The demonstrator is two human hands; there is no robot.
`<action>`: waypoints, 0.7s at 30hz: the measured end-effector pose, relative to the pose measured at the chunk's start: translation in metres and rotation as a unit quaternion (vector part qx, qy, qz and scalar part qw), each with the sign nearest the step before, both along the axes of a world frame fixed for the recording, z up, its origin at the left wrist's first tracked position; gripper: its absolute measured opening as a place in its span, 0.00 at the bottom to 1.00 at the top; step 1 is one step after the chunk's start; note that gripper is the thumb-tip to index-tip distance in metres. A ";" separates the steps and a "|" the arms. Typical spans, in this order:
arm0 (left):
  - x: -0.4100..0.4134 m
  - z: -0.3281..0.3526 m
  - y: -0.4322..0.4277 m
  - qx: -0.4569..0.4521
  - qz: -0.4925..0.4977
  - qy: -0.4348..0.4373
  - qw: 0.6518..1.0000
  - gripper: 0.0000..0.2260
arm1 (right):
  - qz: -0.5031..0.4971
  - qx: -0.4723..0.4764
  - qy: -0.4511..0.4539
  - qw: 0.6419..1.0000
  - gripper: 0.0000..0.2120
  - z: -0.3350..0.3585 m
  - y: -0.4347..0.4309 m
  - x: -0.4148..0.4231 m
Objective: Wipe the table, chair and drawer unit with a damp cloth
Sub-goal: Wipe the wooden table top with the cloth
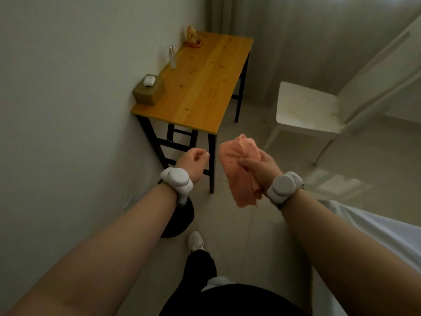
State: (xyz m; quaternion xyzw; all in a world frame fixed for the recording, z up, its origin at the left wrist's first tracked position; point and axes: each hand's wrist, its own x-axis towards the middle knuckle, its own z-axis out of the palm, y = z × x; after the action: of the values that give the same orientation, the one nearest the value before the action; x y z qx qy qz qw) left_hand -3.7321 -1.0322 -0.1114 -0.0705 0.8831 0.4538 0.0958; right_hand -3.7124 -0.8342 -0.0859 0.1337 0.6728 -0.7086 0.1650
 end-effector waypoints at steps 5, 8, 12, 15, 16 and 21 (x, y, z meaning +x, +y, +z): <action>-0.073 -0.024 -0.042 -0.003 0.034 -0.036 0.999 0.16 | 0.000 0.021 -0.015 1.000 0.21 -0.014 -0.009 -0.074; -0.121 -0.036 -0.068 -0.007 0.047 -0.050 0.998 0.17 | 0.017 0.100 -0.012 0.995 0.21 -0.022 -0.022 -0.126; -0.167 -0.049 -0.084 -0.015 0.046 -0.065 0.997 0.19 | 0.071 0.150 -0.026 0.986 0.16 -0.029 -0.028 -0.167; -0.194 -0.062 -0.091 -0.024 0.042 -0.094 0.994 0.19 | 0.107 0.164 -0.034 0.980 0.08 -0.037 -0.036 -0.189; -0.203 -0.067 -0.094 -0.025 0.043 -0.102 0.993 0.19 | 0.107 0.146 -0.027 0.983 0.06 -0.039 -0.040 -0.199; -0.226 -0.091 -0.100 -0.034 0.051 -0.128 0.990 0.20 | 0.156 0.222 0.035 0.962 0.14 -0.063 -0.050 -0.248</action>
State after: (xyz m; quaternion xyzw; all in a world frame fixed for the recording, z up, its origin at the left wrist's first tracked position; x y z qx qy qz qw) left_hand -3.9584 -1.1322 -0.2025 -0.1762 0.8736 0.4152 0.1826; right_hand -3.9608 -0.8845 -0.1490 0.0359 0.8312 -0.5111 0.2159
